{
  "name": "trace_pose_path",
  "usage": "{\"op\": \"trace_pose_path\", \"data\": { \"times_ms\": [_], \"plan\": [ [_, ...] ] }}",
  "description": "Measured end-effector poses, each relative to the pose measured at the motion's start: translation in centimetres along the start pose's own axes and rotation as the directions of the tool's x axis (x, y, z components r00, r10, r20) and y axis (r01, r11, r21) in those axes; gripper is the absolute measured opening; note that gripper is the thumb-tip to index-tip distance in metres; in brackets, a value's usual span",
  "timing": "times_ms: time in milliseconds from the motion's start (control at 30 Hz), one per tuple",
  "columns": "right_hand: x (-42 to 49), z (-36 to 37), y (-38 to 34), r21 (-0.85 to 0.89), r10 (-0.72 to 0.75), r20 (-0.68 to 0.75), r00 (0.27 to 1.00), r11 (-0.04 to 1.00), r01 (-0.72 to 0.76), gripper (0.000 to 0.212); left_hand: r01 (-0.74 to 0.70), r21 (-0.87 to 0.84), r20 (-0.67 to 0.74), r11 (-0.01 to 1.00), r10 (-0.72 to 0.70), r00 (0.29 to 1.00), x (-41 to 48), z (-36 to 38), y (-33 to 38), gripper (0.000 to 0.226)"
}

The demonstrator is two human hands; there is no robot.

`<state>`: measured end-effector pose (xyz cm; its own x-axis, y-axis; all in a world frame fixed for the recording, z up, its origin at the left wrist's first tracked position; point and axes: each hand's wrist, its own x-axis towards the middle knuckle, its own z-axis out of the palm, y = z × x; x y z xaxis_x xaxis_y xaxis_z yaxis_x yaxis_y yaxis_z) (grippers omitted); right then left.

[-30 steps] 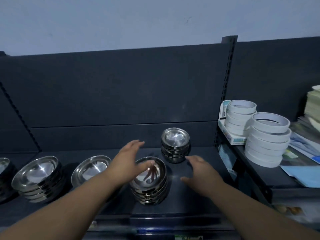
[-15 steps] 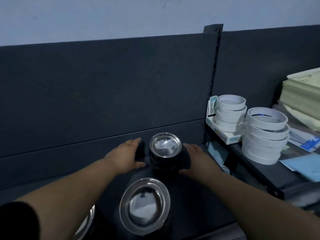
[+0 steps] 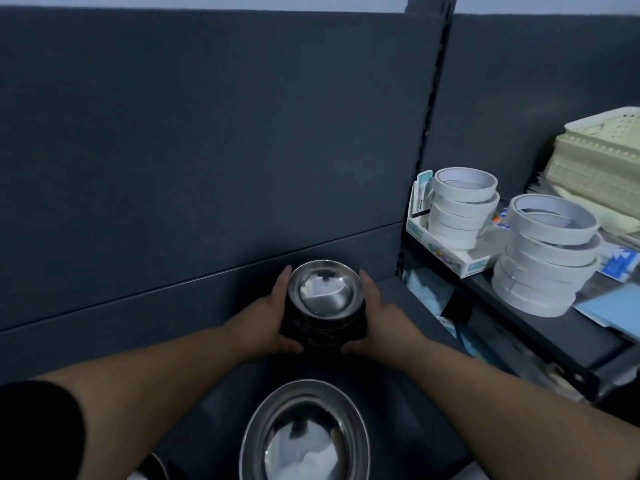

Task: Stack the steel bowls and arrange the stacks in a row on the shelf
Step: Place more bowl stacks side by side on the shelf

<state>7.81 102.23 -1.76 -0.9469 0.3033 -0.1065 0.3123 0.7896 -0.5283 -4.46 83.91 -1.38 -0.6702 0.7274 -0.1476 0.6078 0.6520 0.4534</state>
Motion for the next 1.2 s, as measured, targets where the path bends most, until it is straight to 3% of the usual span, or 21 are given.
{"op": "trace_pose_path", "data": {
  "times_ms": [400,633,833,1033,1200],
  "plan": [
    [-1.8,-1.1,0.7,0.106,0.017,-0.083,0.996,0.994,-0.008,0.123,-0.028,-0.047,-0.062,0.999,0.025,0.998,-0.2,-0.2,2.6,0.128],
    [-4.6,-3.5,2.7,0.223,-0.021,-0.118,0.993,0.974,0.047,0.119,0.068,-0.11,-0.026,0.992,-0.071,0.997,-2.1,-0.5,8.7,0.135],
    [-8.4,-6.9,5.4,0.237,-0.125,-0.084,0.989,0.961,0.141,0.108,0.197,-0.122,-0.096,0.973,-0.209,0.973,-4.5,1.5,15.0,0.137],
    [-11.2,-8.3,8.4,0.23,-0.212,-0.003,0.977,0.951,0.207,0.096,0.251,-0.315,-0.18,0.916,-0.317,0.931,-7.9,6.6,19.5,0.129],
    [-12.3,-6.6,10.4,0.26,-0.254,0.113,0.961,0.941,0.218,0.119,0.258,-0.479,-0.23,0.839,-0.403,0.886,-10.0,11.5,20.5,0.129]
  ]
}}
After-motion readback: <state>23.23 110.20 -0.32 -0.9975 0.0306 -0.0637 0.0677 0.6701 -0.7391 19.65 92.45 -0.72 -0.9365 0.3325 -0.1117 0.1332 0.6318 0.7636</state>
